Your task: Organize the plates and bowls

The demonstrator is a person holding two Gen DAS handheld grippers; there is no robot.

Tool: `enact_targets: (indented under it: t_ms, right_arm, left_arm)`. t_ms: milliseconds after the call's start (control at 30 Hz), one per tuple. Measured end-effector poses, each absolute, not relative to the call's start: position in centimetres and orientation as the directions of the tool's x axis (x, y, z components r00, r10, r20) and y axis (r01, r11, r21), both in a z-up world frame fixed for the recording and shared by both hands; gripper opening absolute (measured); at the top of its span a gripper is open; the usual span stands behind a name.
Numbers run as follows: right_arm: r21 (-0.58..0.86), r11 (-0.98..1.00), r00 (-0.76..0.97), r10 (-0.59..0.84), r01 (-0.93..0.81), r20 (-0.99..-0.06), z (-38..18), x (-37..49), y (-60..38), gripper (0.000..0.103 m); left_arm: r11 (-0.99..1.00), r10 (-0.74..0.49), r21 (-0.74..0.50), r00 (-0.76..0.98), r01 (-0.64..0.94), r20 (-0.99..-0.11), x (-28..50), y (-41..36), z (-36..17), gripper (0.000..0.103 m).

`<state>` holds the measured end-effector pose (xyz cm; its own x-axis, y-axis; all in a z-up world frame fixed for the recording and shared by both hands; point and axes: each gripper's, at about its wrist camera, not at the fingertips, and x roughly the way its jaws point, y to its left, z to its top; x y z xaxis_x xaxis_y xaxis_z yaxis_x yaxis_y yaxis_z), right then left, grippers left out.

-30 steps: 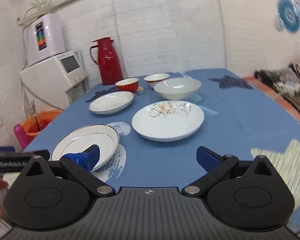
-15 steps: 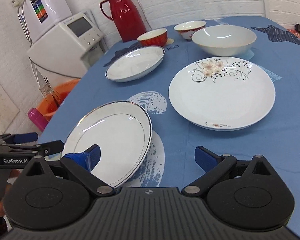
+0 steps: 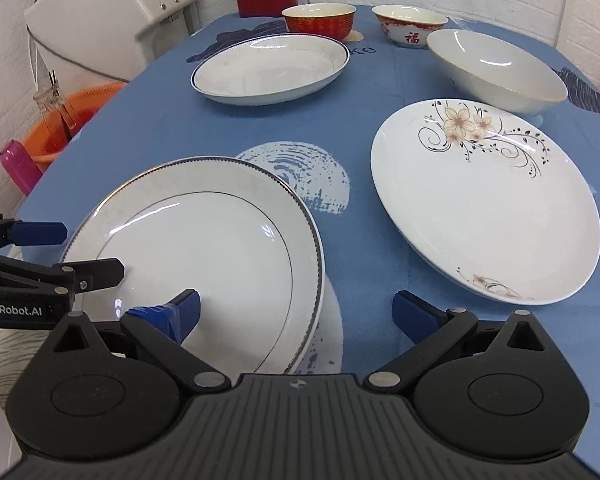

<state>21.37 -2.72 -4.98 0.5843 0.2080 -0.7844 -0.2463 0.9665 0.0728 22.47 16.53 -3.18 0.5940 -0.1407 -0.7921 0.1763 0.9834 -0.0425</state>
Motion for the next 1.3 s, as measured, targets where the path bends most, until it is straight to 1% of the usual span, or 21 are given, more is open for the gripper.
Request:
enact_targets:
  t_ms: [67, 167, 267, 300, 367, 400, 433, 467, 500, 533, 567, 633, 700, 833, 967, 1033, 1100, 1167, 1200, 1233, 1300]
  right_arm:
    - [0.040, 0.966, 0.600, 0.192, -0.256, -0.777, -5.2, 21.3, -2.4, 0.091]
    - [0.044, 0.969, 0.607, 0.189, -0.244, -0.772, -5.1, 21.2, -2.7, 0.091]
    - [0.042, 0.967, 0.600, 0.190, -0.252, -0.777, -5.0, 21.6, -2.6, 0.091]
    - [0.043, 0.966, 0.595, 0.192, -0.254, -0.780, -4.9, 21.7, -2.6, 0.090]
    - [0.057, 0.958, 0.605, 0.222, -0.280, -0.765, -4.9, 21.4, -2.5, 0.083]
    - [0.079, 0.950, 0.610, 0.256, -0.302, -0.750, -4.9, 21.1, -2.3, 0.080]
    - [0.081, 0.945, 0.621, 0.271, -0.316, -0.736, -4.7, 20.8, -2.1, 0.049]
    - [0.061, 0.949, 0.642, 0.257, -0.311, -0.723, -4.5, 20.6, -1.9, 0.030]
    - [0.087, 0.953, 0.640, 0.261, -0.291, -0.723, -4.4, 20.8, -2.3, 0.028]
    - [0.124, 0.952, 0.640, 0.281, -0.280, -0.715, -4.4, 20.9, -3.0, 0.021]
    - [0.144, 0.952, 0.639, 0.290, -0.271, -0.712, -4.4, 21.0, -3.5, 0.016]
    - [0.182, 0.948, 0.631, 0.311, -0.263, -0.710, -4.4, 20.7, -3.9, 0.016]
    - [0.180, 0.950, 0.630, 0.306, -0.257, -0.714, -4.4, 20.2, -3.9, 0.016]
    - [0.250, 0.942, 0.623, 0.335, -0.222, -0.707, -4.4, 18.5, -4.8, 0.017]
    - [0.255, 0.947, 0.643, 0.319, -0.195, -0.696, -4.3, 17.7, -5.5, 0.018]
    - [0.253, 0.950, 0.645, 0.310, -0.184, -0.698, -4.4, 17.9, -6.0, 0.019]
    - [0.270, 0.950, 0.652, 0.306, -0.159, -0.694, -4.6, 18.1, -6.6, 0.019]
    - [0.259, 0.950, 0.658, 0.307, -0.173, -0.687, -4.7, 18.2, -6.7, 0.020]
    - [0.254, 0.950, 0.658, 0.309, -0.181, -0.687, -4.7, 18.2, -6.7, 0.021]
    - [0.244, 0.949, 0.653, 0.314, -0.198, -0.690, -4.7, 18.2, -6.6, 0.023]
    - [0.231, 0.947, 0.645, 0.321, -0.223, -0.694, -4.6, 18.2, -6.6, 0.023]
  left_arm:
    - [0.982, -0.150, -0.049, 0.590, 0.183, -0.793, 22.7, 16.2, -3.1, 0.080]
    - [0.980, -0.158, -0.052, 0.588, 0.193, -0.793, 22.9, 15.9, -3.1, 0.077]
    - [0.975, -0.178, -0.064, 0.585, 0.211, -0.791, 22.8, 15.6, -2.8, 0.060]
    - [0.973, -0.186, -0.068, 0.582, 0.219, -0.792, 22.7, 15.4, -2.7, 0.052]
    - [0.977, -0.162, -0.045, 0.591, 0.208, -0.790, 22.5, 15.1, -2.6, 0.046]
    - [0.978, -0.158, -0.044, 0.592, 0.203, -0.791, 22.5, 15.2, -2.6, 0.040]
    - [0.978, -0.163, -0.053, 0.587, 0.201, -0.793, 22.5, 15.3, -2.5, 0.033]
    - [0.979, -0.167, -0.063, 0.581, 0.196, -0.796, 22.6, 15.4, -2.5, 0.031]
    - [0.979, -0.169, -0.069, 0.577, 0.192, -0.799, 22.6, 15.5, -2.4, 0.029]
    - [0.979, -0.165, -0.065, 0.574, 0.191, -0.802, 22.6, 15.3, -2.4, 0.029]
    - [0.979, -0.160, -0.057, 0.573, 0.194, -0.804, 22.5, 15.1, -2.3, 0.029]
    - [0.980, -0.151, -0.045, 0.574, 0.195, -0.805, 22.1, 14.8, -2.2, 0.028]
    - [0.980, -0.148, -0.039, 0.583, 0.196, -0.799, 21.7, 14.5, -1.9, 0.027]
    - [0.976, -0.139, -0.006, 0.602, 0.218, -0.786, 21.5, 13.4, -1.2, 0.026]
    - [0.972, -0.153, -0.015, 0.587, 0.233, -0.795, 22.5, 12.4, -1.4, 0.026]
    - [0.973, -0.168, -0.047, 0.555, 0.225, -0.815, 23.4, 12.5, -2.1, 0.027]
    - [0.973, -0.170, -0.045, 0.569, 0.227, -0.805, 23.4, 12.3, -2.2, 0.027]
    - [0.973, -0.169, -0.043, 0.574, 0.226, -0.802, 23.3, 12.3, -2.2, 0.029]
    - [0.973, -0.164, -0.034, 0.579, 0.229, -0.799, 23.2, 12.4, -2.2, 0.040]
    - [0.977, -0.139, -0.012, 0.593, 0.213, -0.793, 23.2, 12.6, -2.1, 0.061]
    - [0.985, -0.071, 0.046, 0.627, 0.169, -0.776, 23.2, 13.1, -1.6, 0.061]
